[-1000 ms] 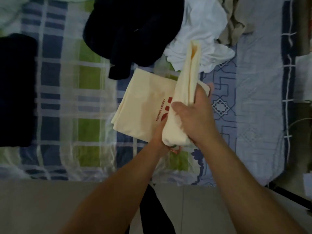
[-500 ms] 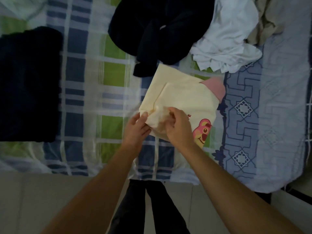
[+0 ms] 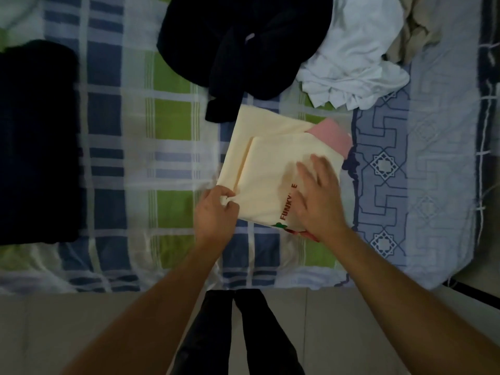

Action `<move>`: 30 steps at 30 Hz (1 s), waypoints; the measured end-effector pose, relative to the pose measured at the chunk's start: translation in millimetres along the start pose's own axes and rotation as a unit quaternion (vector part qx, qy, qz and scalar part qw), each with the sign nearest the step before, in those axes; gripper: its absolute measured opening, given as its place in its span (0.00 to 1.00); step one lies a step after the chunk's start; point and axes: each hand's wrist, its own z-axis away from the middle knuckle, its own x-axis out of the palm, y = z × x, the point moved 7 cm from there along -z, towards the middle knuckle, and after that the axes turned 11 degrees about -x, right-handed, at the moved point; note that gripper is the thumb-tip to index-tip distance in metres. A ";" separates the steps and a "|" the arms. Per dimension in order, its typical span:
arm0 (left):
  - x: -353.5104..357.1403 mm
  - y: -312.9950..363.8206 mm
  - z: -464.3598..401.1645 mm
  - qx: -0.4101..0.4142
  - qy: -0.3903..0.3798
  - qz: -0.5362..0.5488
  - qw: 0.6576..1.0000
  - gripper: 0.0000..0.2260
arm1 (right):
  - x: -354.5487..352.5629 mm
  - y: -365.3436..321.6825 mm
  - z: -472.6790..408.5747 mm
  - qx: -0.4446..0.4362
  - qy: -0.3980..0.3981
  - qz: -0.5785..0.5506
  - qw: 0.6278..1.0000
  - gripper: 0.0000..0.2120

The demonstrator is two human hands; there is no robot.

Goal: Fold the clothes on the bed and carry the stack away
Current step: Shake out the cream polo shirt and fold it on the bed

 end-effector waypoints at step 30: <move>27.1 33.7 -60.4 -0.103 -0.218 0.149 0.959 0.40 | 57.8 81.6 30.3 0.342 0.079 -0.630 0.693 0.24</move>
